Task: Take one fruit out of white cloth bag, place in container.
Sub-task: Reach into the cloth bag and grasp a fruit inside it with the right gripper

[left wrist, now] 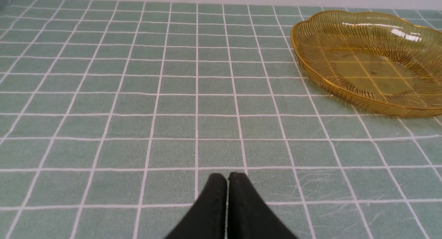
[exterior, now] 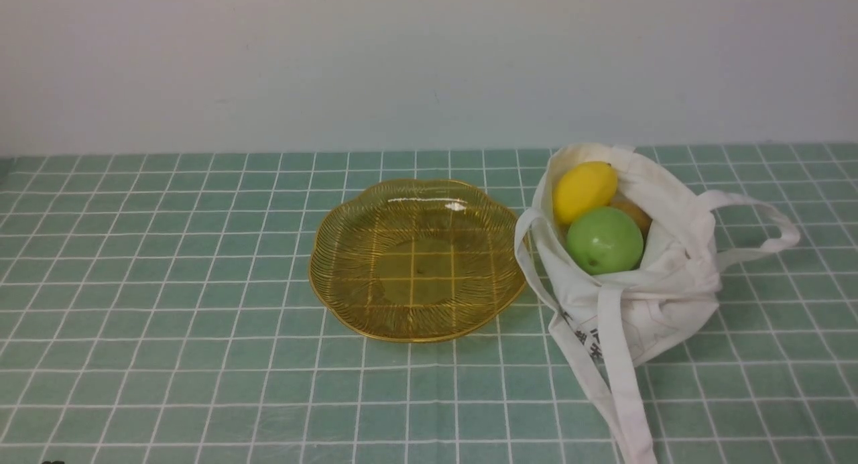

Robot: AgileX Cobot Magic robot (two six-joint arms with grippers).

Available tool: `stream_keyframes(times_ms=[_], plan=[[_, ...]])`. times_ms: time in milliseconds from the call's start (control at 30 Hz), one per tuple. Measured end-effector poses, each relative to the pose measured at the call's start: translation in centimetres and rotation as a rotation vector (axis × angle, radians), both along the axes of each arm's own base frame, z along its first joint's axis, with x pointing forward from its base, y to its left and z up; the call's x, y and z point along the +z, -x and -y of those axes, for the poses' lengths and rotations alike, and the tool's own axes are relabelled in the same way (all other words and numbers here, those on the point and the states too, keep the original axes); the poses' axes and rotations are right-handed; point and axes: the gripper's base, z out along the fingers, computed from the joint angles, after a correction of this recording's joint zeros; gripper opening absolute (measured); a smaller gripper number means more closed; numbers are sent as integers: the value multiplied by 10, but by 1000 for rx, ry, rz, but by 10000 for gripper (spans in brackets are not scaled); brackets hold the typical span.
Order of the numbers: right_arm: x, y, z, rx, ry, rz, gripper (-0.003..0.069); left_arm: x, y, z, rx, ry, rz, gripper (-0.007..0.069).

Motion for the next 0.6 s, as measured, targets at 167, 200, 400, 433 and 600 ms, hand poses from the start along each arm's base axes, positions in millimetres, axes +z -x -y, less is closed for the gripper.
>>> stream_keyframes(times_ms=[167, 200, 400, 433, 600], plan=[[1, 0, -1, 2, -132, -3, -15, 0, 0, 0, 0, 0, 0, -8], [1, 0, -1, 2, -139, -3, -15, 0, 0, 0, 0, 0, 0, -8], [16, 2, -2, 13, -105, 33, -15, 0, 0, 0, 0, 0, 0, -8], [32, 5, -2, 18, -69, 76, -14, 0, 0, 0, 0, 0, 0, -8], [95, -1, -1, 38, 207, 8, -11, 0, 0, 0, 0, 0, 0, -8]])
